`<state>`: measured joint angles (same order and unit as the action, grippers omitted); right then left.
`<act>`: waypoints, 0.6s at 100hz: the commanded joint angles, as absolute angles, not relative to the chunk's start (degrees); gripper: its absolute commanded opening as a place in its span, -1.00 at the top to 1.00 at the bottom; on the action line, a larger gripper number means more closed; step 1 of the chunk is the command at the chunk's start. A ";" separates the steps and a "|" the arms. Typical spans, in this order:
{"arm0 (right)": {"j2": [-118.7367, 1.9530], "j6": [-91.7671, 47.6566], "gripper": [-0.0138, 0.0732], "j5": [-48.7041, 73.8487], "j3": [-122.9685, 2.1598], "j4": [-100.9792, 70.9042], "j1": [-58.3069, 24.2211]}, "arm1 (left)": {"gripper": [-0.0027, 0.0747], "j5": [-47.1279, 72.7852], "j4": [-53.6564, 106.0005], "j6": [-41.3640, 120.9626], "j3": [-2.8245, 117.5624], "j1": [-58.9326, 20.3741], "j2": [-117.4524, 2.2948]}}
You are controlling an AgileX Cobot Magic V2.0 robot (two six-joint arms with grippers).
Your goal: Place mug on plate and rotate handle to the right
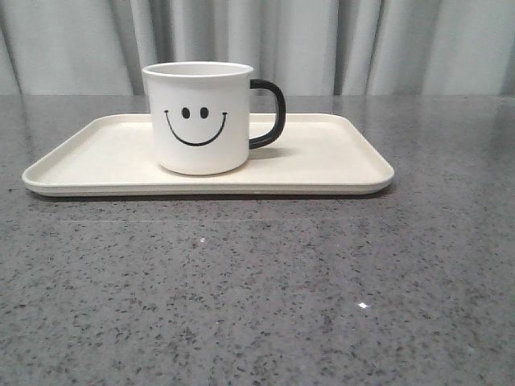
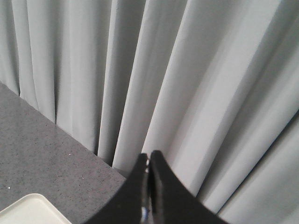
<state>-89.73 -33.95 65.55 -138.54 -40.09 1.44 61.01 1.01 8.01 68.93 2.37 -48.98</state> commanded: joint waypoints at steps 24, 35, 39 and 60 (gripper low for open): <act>-72.85 -34.21 0.82 48.10 -120.46 -36.81 1.85 | 0.98 56.73 1.56 7.44 70.17 2.55 -48.63; -64.67 -34.20 0.82 41.97 -107.58 -35.26 1.85 | 0.98 56.73 1.56 7.44 70.17 2.55 -48.63; -61.88 -34.20 0.82 39.40 -102.16 -34.80 1.85 | 0.98 56.73 1.56 7.44 70.17 2.55 -48.63; -44.30 -34.02 0.82 24.10 -75.73 -32.33 1.85 | 0.98 56.24 2.73 7.44 70.17 2.55 -48.63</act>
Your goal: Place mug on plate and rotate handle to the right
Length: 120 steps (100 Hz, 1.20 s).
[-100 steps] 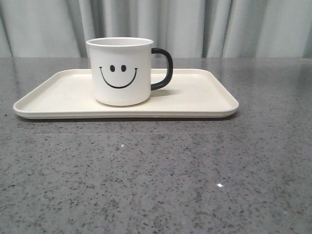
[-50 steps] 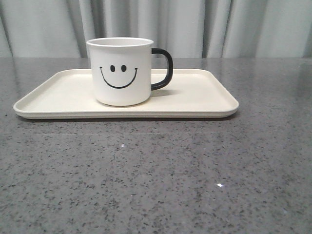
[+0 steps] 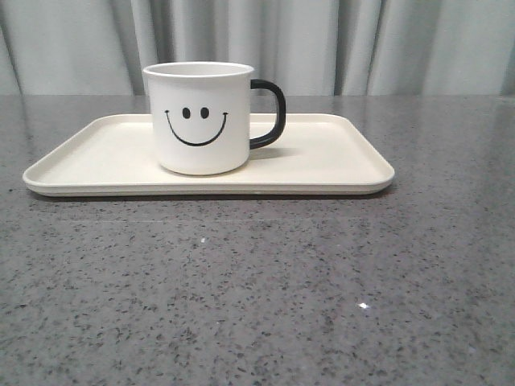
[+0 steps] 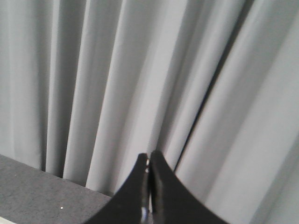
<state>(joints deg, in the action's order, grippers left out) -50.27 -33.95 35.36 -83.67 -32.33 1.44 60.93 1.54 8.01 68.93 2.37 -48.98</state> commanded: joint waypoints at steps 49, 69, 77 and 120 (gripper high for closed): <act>-23.87 -34.08 0.82 16.29 -52.73 -30.40 1.85 | 0.98 55.26 4.08 7.44 70.17 2.55 -48.63; -23.87 -34.08 0.82 16.21 -52.73 -30.44 1.85 | 0.98 55.26 4.31 7.44 70.17 2.55 -48.63; -23.87 -34.08 0.82 16.21 -52.73 -30.44 1.85 | 0.98 55.26 4.87 7.44 70.17 2.55 -48.63; -23.87 -34.08 0.82 16.21 -52.73 -30.44 1.85 | 0.98 55.37 6.73 7.44 70.17 2.55 -49.26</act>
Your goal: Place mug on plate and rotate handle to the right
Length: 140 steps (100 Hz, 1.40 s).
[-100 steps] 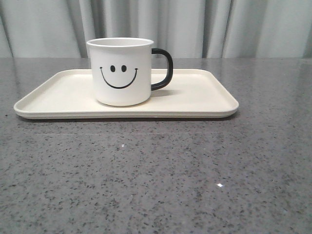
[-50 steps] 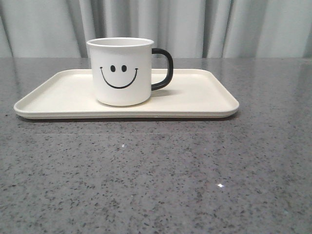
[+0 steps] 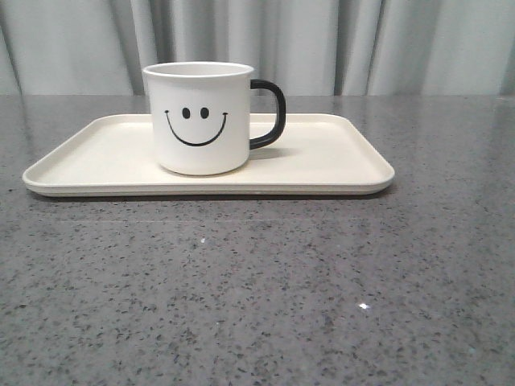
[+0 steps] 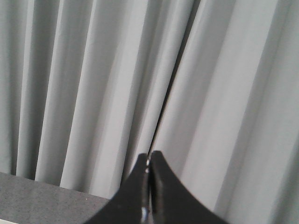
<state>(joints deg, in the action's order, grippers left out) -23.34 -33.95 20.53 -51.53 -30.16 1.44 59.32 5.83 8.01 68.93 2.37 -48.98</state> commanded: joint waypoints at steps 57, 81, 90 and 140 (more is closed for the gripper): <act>-23.87 -34.08 0.82 16.16 -52.73 -30.44 1.85 | 0.98 55.12 6.73 7.44 68.86 2.55 -46.96; -23.87 -34.08 0.82 16.16 -52.73 -30.44 1.85 | 0.98 54.86 5.93 7.44 60.25 2.55 -34.48; -23.87 -34.08 0.82 16.16 -52.73 -30.44 1.85 | 0.98 55.10 5.10 7.44 55.83 2.55 -29.34; -23.87 -34.08 0.82 16.16 -52.73 -30.44 1.85 | 0.98 2.31 13.02 7.44 17.05 2.55 -6.53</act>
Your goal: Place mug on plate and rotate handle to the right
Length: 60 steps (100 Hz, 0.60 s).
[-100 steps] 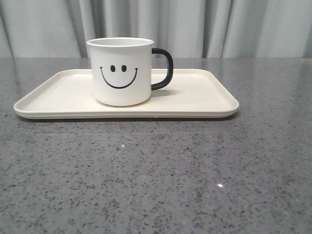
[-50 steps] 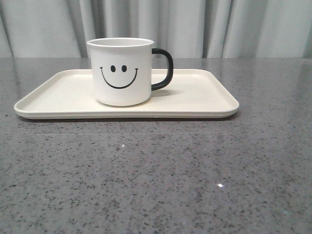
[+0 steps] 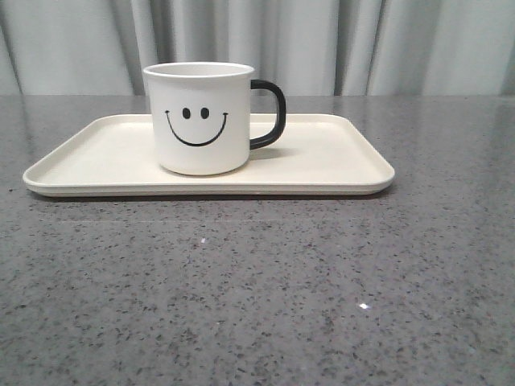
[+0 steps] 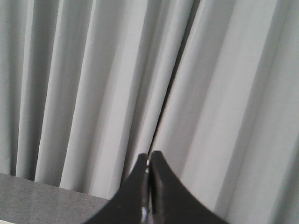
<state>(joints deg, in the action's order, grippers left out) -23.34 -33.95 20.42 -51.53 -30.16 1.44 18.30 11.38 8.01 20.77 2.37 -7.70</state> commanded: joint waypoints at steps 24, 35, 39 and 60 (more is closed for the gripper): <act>-23.87 -34.08 0.82 16.16 -52.73 -30.44 1.85 | 0.98 -6.03 12.02 7.44 4.45 2.55 -1.64; -23.87 -34.08 0.82 16.16 -52.73 -30.44 1.85 | 0.98 -6.03 11.44 7.60 0.53 2.55 -0.03; -23.87 -34.08 0.82 16.16 -52.73 -30.44 1.85 | 0.98 -6.03 11.44 7.60 -0.45 2.55 0.68; -23.87 -34.08 0.82 16.08 -52.73 -30.44 1.85 | 0.98 -3.32 6.33 9.27 -0.53 2.55 1.98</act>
<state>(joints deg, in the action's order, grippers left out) -23.34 -33.95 20.42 -51.53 -30.16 1.44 0.66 8.50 8.99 -0.09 2.37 0.22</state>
